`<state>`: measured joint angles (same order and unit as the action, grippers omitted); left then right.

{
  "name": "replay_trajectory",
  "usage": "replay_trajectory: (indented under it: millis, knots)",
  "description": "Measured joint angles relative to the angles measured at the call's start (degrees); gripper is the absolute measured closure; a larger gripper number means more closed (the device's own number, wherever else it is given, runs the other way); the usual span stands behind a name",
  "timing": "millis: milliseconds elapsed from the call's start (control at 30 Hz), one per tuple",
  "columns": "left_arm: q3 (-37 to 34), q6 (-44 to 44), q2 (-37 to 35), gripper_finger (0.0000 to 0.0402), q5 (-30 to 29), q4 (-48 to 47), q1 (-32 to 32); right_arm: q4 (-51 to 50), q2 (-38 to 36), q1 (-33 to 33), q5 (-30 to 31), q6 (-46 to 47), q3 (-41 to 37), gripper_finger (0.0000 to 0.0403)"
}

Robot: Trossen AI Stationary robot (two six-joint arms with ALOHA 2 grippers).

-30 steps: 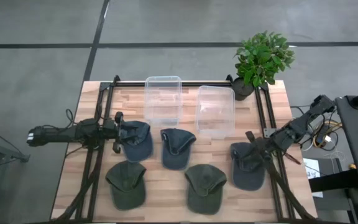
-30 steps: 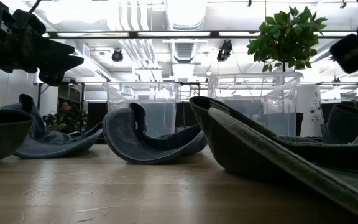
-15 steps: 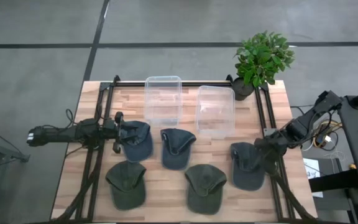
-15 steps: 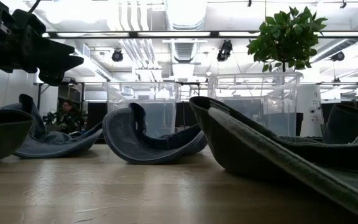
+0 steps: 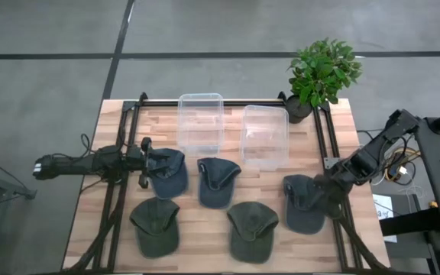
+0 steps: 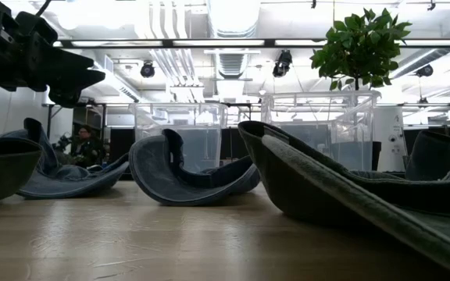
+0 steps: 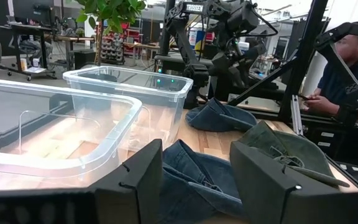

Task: Pick & Place hat
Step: Put the right blue cap into the right transparent bin

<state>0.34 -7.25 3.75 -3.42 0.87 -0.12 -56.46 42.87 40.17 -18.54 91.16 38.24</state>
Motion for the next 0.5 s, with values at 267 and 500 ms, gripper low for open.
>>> replay_trajectory:
  millis: [267, 500]
  knots:
    - [0.0, 0.0, 0.0, 0.022, 0.0, 0.0, 0.0, -0.04, 0.11, 9.37, -0.17, 11.94, -1.56, 0.0238]
    - [0.0, 0.02, 0.0, 0.022, 0.0, -0.03, 0.0, 0.62, 0.89, 14.79, 8.83, 23.74, -4.4, 0.019]
